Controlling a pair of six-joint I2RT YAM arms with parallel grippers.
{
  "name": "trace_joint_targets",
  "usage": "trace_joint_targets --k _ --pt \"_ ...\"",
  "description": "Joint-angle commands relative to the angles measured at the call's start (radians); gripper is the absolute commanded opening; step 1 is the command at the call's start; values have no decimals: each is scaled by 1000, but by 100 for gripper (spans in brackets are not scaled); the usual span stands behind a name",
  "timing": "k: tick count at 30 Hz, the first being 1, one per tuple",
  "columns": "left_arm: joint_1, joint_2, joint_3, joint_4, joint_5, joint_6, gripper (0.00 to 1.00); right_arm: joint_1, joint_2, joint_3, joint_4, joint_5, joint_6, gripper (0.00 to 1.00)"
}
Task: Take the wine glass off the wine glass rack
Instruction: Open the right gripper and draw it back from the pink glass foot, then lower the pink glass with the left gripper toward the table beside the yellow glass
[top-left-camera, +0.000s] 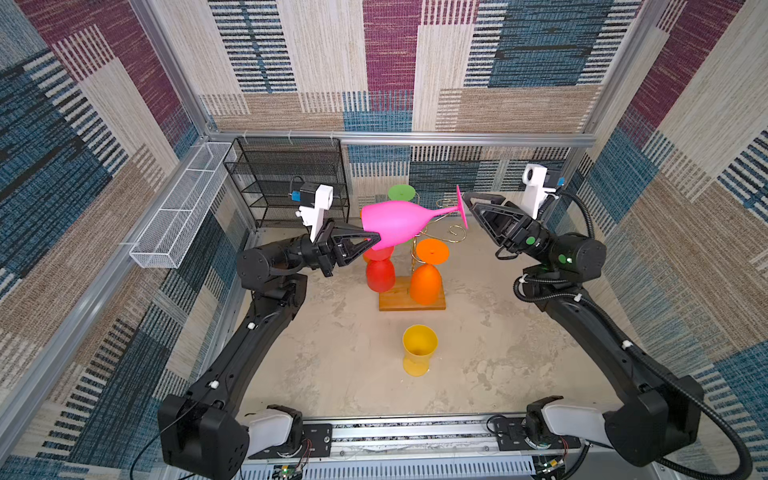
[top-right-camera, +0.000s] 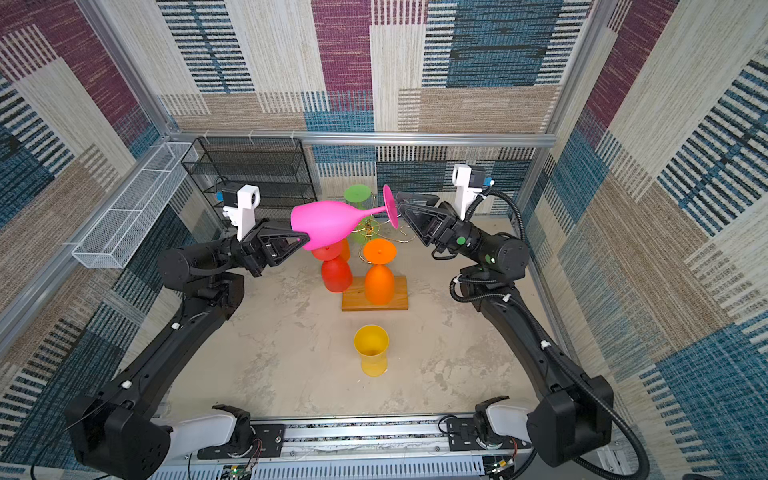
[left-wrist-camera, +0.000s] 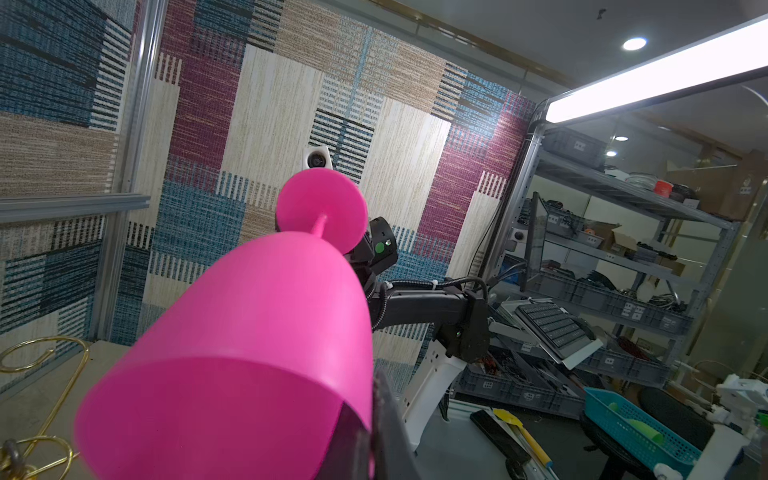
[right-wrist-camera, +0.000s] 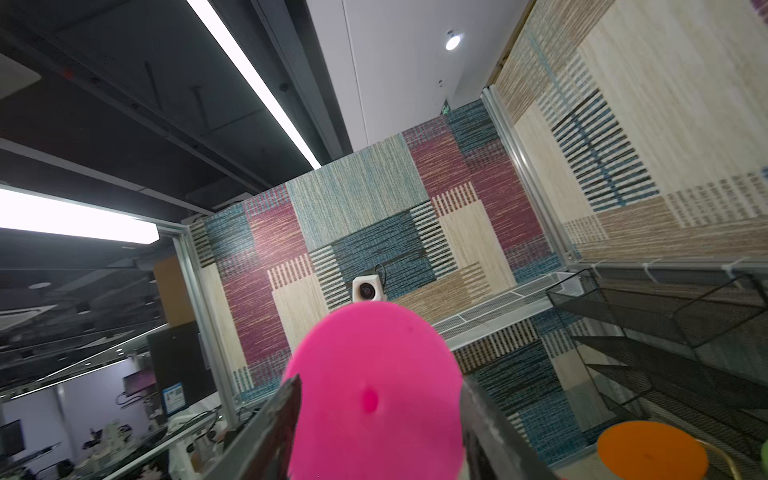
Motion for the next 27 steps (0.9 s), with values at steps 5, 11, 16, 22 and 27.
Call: trace_joint_targets --k 5,11,16,22,27 --pt "-29 -134 69 -602 -31 429 0 -63 -142 29 -602 243 -400 65" --pt "-29 -232 111 -870 -50 551 0 -105 -270 10 -858 523 -539 67" --pt "-30 -301 200 -1271 -129 740 0 -109 -325 -2 -948 644 -612 67" --pt "-35 -334 302 -1604 -179 862 0 -112 -331 -21 -981 697 -633 67" --pt "-60 -357 279 -1690 -214 877 0 -115 -319 -35 -978 714 -618 67"
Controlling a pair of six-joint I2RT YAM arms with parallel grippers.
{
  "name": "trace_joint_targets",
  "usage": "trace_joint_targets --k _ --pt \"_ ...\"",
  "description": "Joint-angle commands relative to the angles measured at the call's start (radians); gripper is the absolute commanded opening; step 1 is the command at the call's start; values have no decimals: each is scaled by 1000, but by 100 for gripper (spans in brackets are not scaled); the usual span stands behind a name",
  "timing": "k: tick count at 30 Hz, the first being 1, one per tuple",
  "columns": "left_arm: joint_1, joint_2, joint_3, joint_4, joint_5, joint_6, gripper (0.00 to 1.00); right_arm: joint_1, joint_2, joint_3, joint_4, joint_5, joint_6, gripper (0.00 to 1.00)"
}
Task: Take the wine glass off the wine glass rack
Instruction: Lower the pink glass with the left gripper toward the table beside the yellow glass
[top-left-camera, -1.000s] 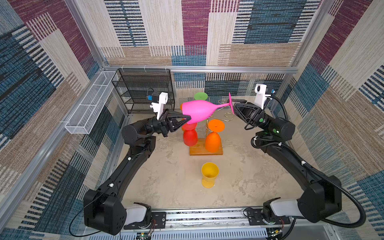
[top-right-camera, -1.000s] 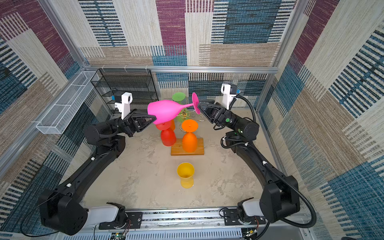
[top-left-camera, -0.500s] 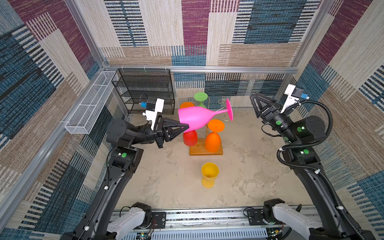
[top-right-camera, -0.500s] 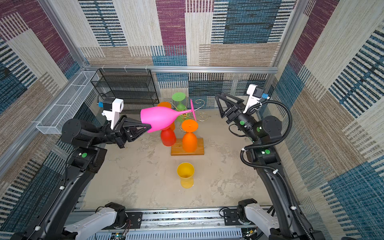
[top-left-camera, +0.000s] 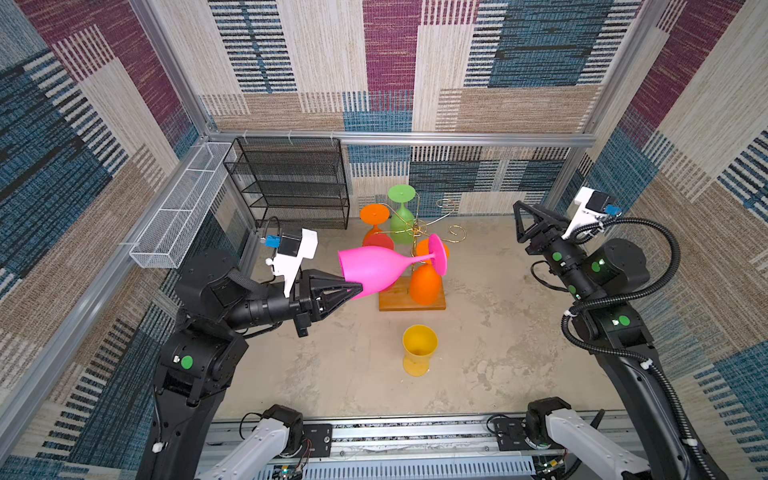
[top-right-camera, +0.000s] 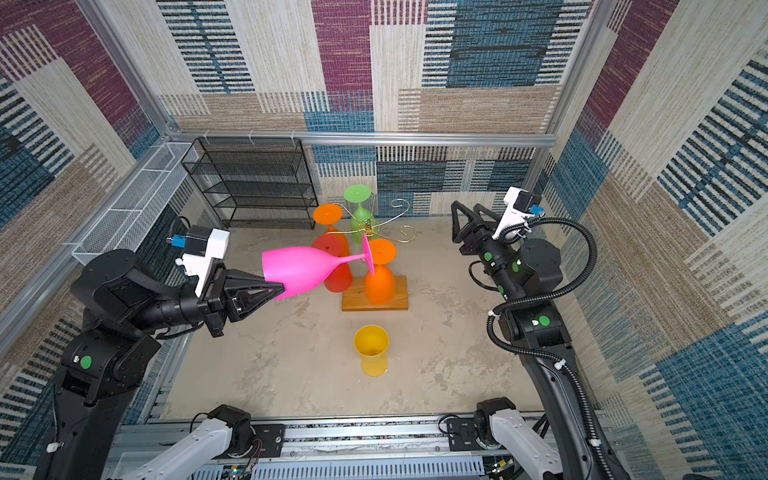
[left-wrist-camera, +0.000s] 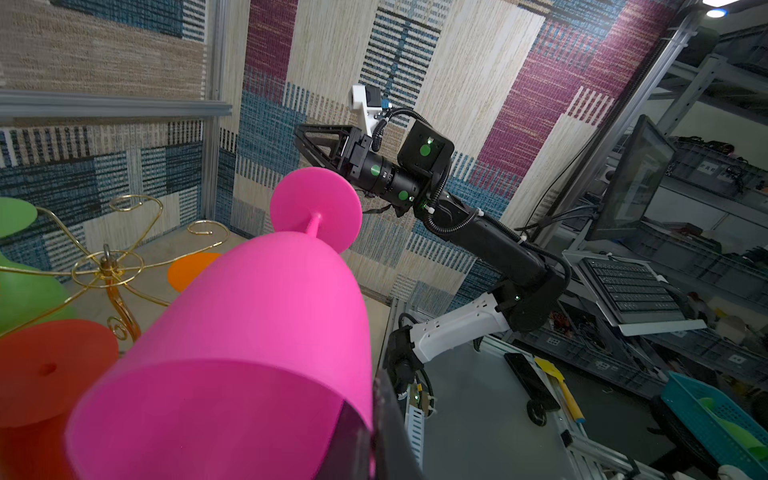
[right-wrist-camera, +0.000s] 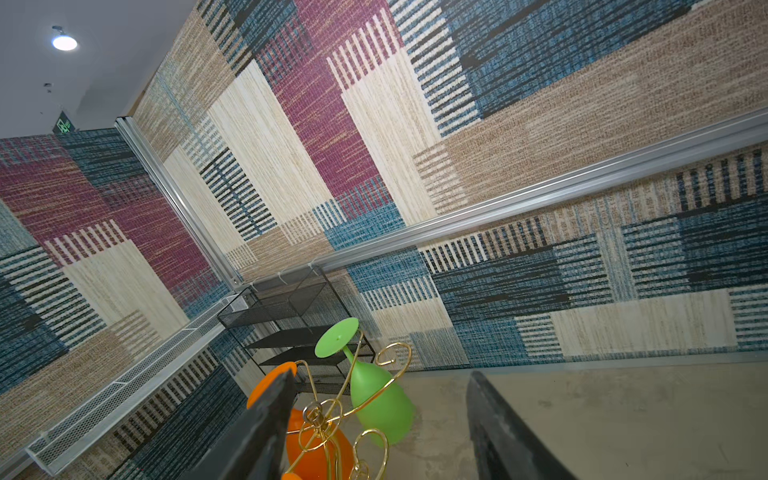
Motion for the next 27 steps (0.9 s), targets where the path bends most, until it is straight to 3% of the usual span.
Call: trace_joint_targets --k 1,8,10,15,21,27 --pt "-11 -22 -8 -146 -59 79 0 -2 5 -5 -1 38 -7 67" --pt "-58 -35 -45 -259 -126 127 0 -8 12 -11 -9 61 -13 67" --pt "-121 -23 -61 -260 -176 129 0 -9 17 -14 -5 55 -7 67" --pt "-375 56 -64 -260 -387 163 0 -12 28 -26 4 41 7 67" --pt "-592 205 -16 -287 -609 214 0 -19 24 -34 -8 45 -3 67" --pt "-735 355 88 -356 -766 265 0 -31 15 -42 -13 50 -14 67"
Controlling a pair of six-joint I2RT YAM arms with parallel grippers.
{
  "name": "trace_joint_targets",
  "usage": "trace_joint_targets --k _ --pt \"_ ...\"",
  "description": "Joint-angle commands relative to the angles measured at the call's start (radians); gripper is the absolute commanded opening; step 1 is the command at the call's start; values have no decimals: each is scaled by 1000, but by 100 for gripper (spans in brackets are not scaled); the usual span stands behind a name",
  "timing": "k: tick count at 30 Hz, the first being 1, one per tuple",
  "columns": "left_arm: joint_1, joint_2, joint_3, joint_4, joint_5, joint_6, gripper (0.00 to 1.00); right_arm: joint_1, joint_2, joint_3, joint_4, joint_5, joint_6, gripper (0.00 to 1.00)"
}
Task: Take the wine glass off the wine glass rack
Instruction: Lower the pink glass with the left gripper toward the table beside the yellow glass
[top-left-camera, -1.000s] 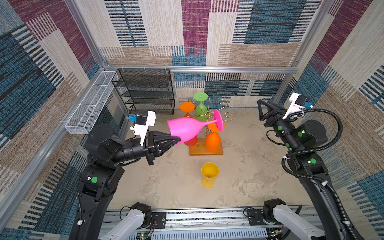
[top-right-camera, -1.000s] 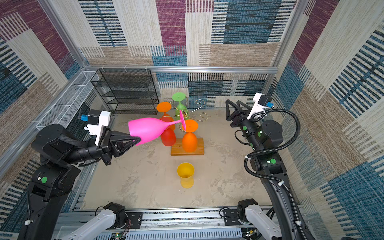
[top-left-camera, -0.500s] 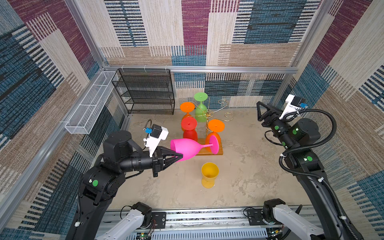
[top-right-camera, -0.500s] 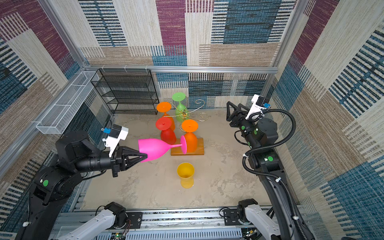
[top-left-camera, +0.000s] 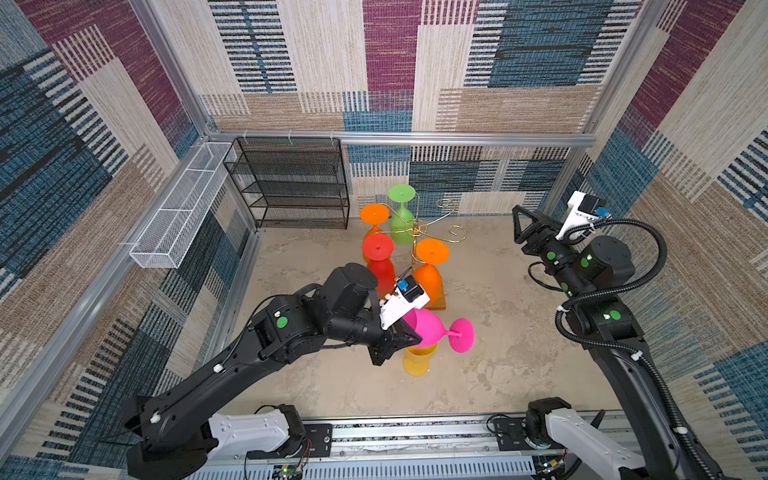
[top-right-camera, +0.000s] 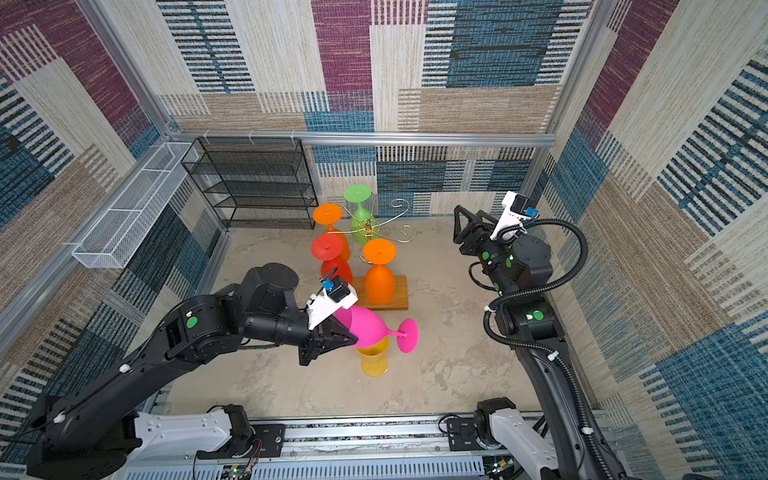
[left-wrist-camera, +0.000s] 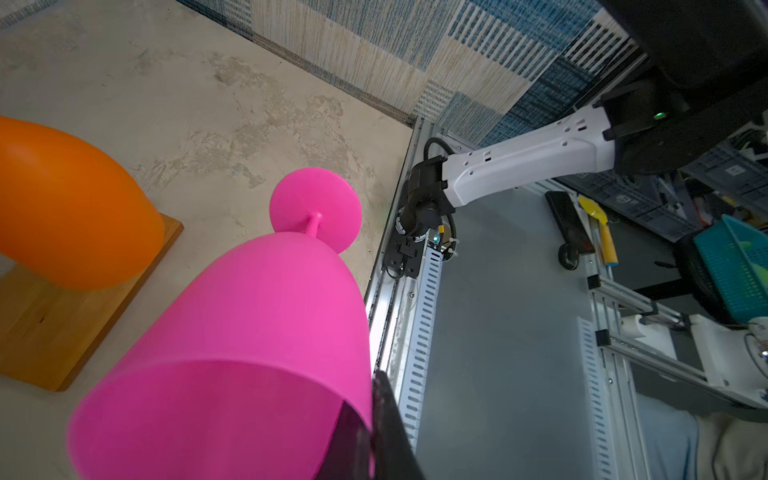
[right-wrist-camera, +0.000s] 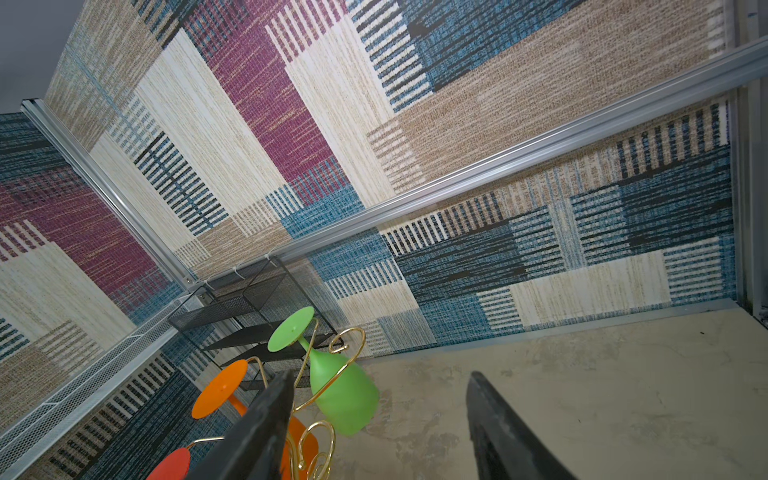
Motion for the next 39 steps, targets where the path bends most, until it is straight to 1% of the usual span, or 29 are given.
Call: trace_joint_targets --k 1,5,11,14,16,20,27,35,39 --pt "-42 56 52 -47 -134 65 0 -7 -6 -9 1 5 -8 67" --pt "-76 98 95 -62 -168 76 0 -13 -8 -22 3 -1 -7 67" --pt "-99 88 140 -140 -261 88 0 -24 -20 -36 -4 5 -20 67" --pt "-115 125 182 -149 -235 110 0 -28 -18 -45 4 7 -17 67" --pt "-132 176 219 -163 -235 127 0 -29 -18 -54 13 2 -11 67" --pt "-167 294 306 -221 -285 171 0 -32 -15 -55 13 0 -11 67" --pt "-213 455 432 -313 -320 225 0 -54 -6 -51 -15 29 -37 67" --pt "-240 678 609 -414 -331 250 0 -115 -2 -75 -16 10 -44 67" --pt "-249 805 706 -477 -319 260 0 -142 -1 -78 -29 -11 -51 67"
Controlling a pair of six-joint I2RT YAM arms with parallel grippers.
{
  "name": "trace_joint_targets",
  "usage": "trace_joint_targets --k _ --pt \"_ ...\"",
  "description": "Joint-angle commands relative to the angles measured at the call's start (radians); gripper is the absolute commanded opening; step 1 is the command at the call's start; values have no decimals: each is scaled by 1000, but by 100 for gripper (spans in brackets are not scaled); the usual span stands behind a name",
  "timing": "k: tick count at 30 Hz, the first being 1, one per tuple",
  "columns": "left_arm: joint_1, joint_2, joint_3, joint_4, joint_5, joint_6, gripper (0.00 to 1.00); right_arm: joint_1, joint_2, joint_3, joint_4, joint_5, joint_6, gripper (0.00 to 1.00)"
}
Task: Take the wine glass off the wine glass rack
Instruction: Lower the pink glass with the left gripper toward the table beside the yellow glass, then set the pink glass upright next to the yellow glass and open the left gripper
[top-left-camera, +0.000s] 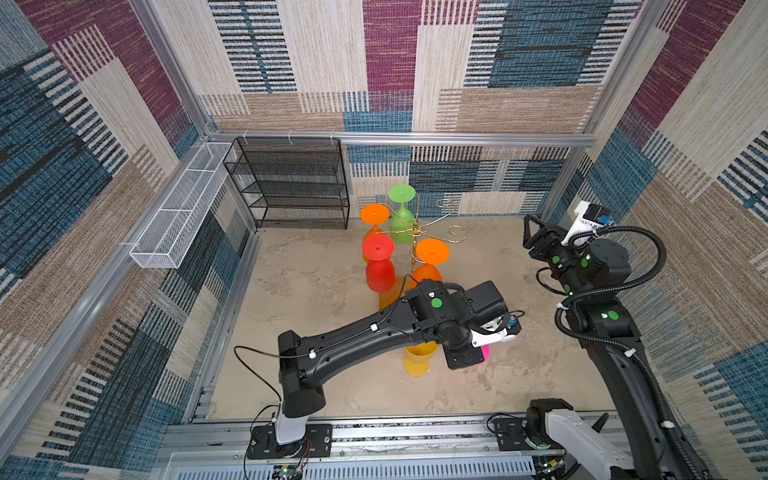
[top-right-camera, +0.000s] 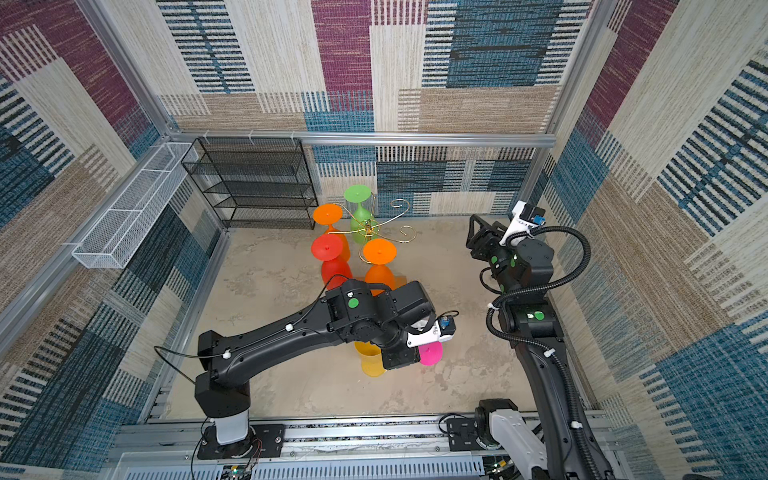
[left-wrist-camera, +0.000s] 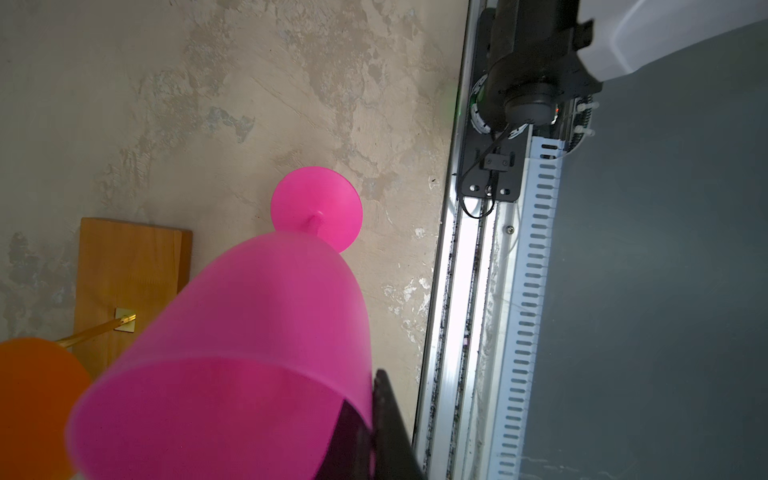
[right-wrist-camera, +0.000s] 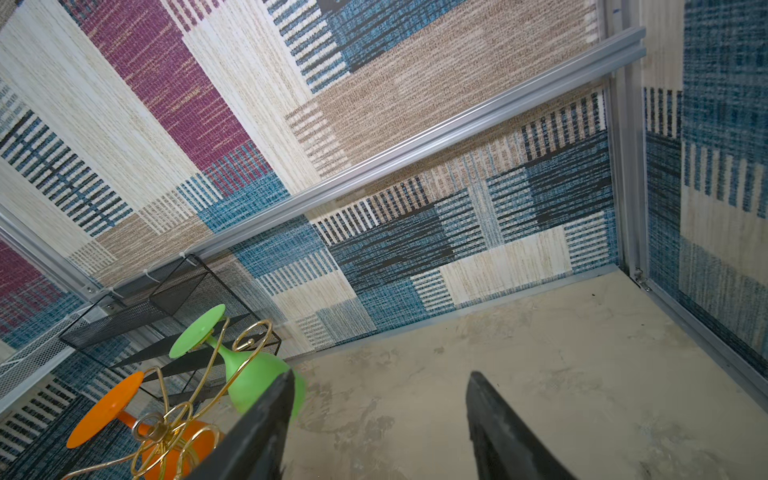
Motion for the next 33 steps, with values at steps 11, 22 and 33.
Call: trace_joint_targets --k 11,22,33 --pt "-9 286 235 -227 -90 39 0 -58 -16 -30 7 -64 -4 67" --pt "0 319 260 -250 -119 41 0 -72 -15 -39 16 -97 7 67" --pt "1 361 310 -279 -132 51 5 -77 -8 -42 20 -113 10 67"
